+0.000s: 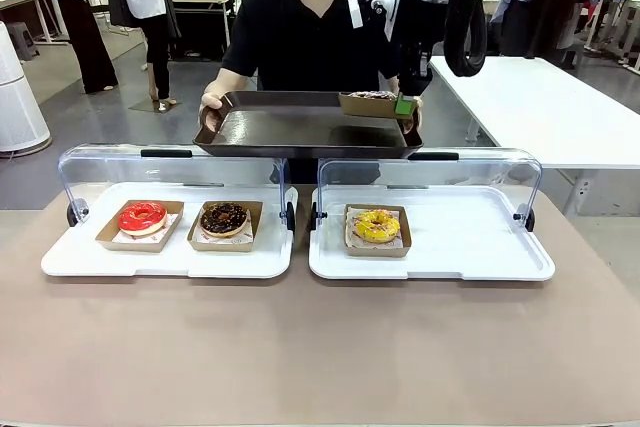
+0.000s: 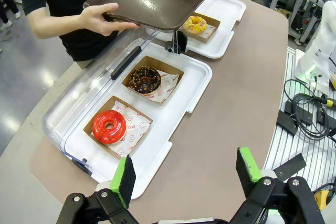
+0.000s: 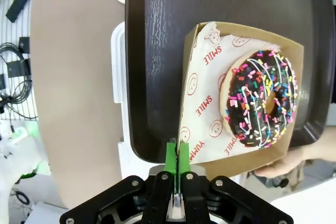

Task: Provide the desired donut to the person.
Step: Place the picked Paper togo box onto the Handle tray extended by the person.

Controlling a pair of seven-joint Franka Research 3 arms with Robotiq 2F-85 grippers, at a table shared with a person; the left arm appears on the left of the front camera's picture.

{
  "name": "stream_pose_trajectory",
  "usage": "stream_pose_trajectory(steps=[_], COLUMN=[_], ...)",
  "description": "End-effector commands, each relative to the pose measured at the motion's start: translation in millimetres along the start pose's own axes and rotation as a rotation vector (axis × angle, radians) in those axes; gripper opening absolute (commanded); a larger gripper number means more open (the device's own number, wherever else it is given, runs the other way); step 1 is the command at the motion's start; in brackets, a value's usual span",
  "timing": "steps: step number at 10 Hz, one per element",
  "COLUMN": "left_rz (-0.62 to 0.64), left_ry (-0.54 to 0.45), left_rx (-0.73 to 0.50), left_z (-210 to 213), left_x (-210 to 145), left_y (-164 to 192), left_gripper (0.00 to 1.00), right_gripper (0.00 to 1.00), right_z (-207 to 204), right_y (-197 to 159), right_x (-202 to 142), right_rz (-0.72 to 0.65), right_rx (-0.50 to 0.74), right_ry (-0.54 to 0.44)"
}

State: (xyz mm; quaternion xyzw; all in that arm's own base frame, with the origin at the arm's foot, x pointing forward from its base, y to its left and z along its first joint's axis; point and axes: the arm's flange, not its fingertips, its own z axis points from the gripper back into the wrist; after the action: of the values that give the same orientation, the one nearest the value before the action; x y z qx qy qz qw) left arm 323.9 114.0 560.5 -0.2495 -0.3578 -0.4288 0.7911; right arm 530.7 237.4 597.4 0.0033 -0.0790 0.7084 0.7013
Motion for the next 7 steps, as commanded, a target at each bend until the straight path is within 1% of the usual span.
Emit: stream_pose_trajectory(steps=[1, 3, 4, 5, 6, 7], left_rz=[-0.009, -0.009, -0.009, -0.009, -0.009, -0.009], left_ry=[-0.02, -0.02, -0.02, -0.02, -0.02, -0.02], left_rx=[-0.006, -0.006, -0.006, -0.006, -0.006, -0.006], left_z=[0.7, 0.7, 0.7, 0.7, 0.7, 0.7], left_x=[0.1, 0.1, 0.1, 0.1, 0.1, 0.1], left_y=[0.7, 0.7, 0.7, 0.7, 0.7, 0.7], left_gripper=[1.0, 1.0, 1.0, 1.0, 1.0, 1.0], right_gripper=[0.02, 0.02, 0.27, 0.49, 0.59, 1.0], right_z=[-10.0, -16.9, -18.8, -20.2, -21.0, -20.8], right_y=[-2.7, -3.8, -4.7, -5.5, -5.6, -5.6], right_x=[-5.6, -6.6, -7.9, -9.8, -11.1, -12.0], right_rz=[0.012, 0.013, 0.009, 0.002, -0.001, -0.003], right_rx=[0.016, 0.023, 0.029, 0.034, 0.036, 0.037], right_ry=[-0.064, -0.069, -0.069, -0.075, -0.074, -0.073])
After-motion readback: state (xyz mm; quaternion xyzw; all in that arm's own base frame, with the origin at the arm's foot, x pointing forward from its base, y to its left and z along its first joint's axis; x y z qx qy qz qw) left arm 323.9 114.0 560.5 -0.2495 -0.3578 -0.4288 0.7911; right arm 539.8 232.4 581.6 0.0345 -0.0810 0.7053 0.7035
